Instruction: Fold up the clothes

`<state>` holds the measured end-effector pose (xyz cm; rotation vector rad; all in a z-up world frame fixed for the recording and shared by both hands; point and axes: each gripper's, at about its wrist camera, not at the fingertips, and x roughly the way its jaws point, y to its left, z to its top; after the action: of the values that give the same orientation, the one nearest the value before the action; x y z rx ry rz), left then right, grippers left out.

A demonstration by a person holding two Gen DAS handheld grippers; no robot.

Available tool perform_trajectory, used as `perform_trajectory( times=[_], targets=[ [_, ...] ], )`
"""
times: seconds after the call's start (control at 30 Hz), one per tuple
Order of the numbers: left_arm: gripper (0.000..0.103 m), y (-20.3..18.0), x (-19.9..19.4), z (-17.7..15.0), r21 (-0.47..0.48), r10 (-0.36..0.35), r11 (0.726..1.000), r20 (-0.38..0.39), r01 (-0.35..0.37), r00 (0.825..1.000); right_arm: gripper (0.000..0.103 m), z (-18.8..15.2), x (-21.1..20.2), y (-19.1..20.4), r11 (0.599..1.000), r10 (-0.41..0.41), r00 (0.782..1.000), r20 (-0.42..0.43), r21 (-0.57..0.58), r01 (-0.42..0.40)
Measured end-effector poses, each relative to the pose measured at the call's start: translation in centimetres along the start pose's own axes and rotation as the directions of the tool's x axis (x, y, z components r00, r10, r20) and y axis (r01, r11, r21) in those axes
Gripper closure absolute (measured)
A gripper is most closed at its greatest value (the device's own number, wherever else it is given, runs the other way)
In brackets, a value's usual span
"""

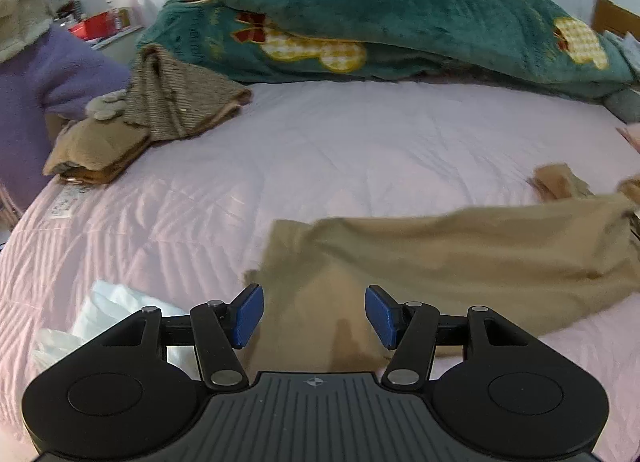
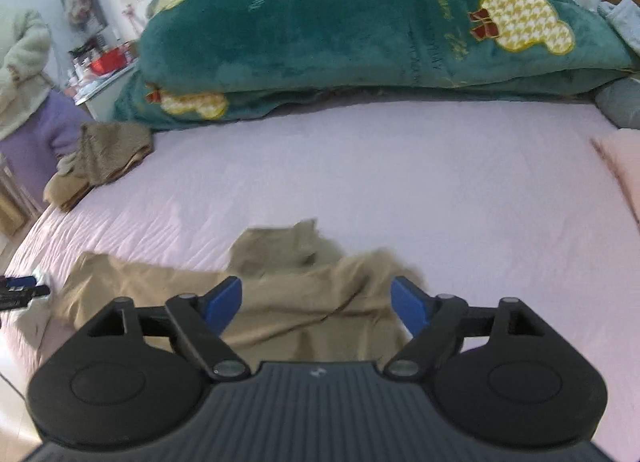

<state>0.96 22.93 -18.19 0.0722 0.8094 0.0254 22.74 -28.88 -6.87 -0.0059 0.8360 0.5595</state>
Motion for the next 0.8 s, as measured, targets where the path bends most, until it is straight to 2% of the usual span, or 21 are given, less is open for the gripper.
perform_trajectory(
  times=[0.1, 0.17, 0.23, 0.27, 0.3, 0.47, 0.53, 0.6, 0.67, 0.73, 0.77, 0.8],
  targets=[
    [0.044, -2.2, 0.8, 0.1, 0.022, -0.026, 0.999, 0.011, 0.026, 1.000, 0.021, -2.4, 1.9, 2.3, 0.999, 0.034, 0.999, 0.022, -0.022, -0.034],
    [0.044, -3.9, 1.5, 0.4, 0.038, -0.045, 0.998, 0.020, 0.044, 0.999, 0.025, -3.7, 3.5, 4.3, 0.996, 0.062, 0.997, 0.036, -0.058, -0.060],
    [0.044, -5.5, 2.2, 0.6, 0.053, -0.064, 0.997, 0.028, 0.063, 0.998, 0.037, -4.8, 5.1, 6.4, 0.992, 0.089, 0.995, 0.037, -0.097, -0.085],
    [0.044, -6.3, 2.6, 0.7, 0.061, -0.074, 0.996, 0.031, 0.072, 0.997, 0.051, -5.1, 6.0, 7.3, 0.988, 0.100, 0.995, 0.026, -0.118, -0.096],
    [0.044, -7.2, 2.9, 0.8, 0.069, -0.084, 0.994, 0.035, 0.081, 0.996, 0.057, -5.3, 7.1, 8.1, 0.985, 0.106, 0.994, 0.010, -0.135, -0.104],
    [0.044, -9.8, 5.5, 1.5, 0.093, -0.112, 0.990, 0.040, 0.108, 0.993, 0.061, -5.2, 11.2, 11.5, 0.964, 0.141, 0.990, -0.004, -0.227, -0.139],
    [0.045, -9.9, 7.4, 1.6, 0.103, -0.097, 0.990, 0.008, 0.095, 0.995, 0.061, -5.0, 13.0, 12.3, 0.951, 0.135, 0.991, -0.024, -0.279, -0.136],
    [0.046, -9.2, 9.0, 1.1, 0.093, -0.079, 0.992, -0.024, 0.081, 0.997, 0.061, -5.1, 14.6, 11.8, 0.947, 0.107, 0.993, -0.045, -0.299, -0.116],
    [0.043, -8.2, 10.4, 0.4, 0.072, -0.066, 0.995, -0.049, 0.070, 0.997, 0.063, -4.9, 16.1, 10.1, 0.954, 0.072, 0.995, -0.066, -0.286, -0.088],
    [0.043, -7.6, 10.7, 0.0, 0.073, -0.060, 0.995, -0.049, 0.064, 0.997, 0.076, -4.5, 16.7, 7.7, 0.964, 0.072, 0.995, -0.072, -0.251, -0.087],
    [0.043, -7.4, 10.6, -0.1, 0.078, -0.059, 0.995, -0.043, 0.062, 0.997, 0.093, -4.2, 16.7, 6.6, 0.967, 0.072, 0.995, -0.071, -0.239, -0.087],
    [0.043, -7.3, 10.5, -0.2, 0.084, -0.056, 0.995, -0.038, 0.059, 0.998, 0.096, -3.9, 16.6, 5.7, 0.970, 0.072, 0.995, -0.069, -0.229, -0.086]
  ],
)
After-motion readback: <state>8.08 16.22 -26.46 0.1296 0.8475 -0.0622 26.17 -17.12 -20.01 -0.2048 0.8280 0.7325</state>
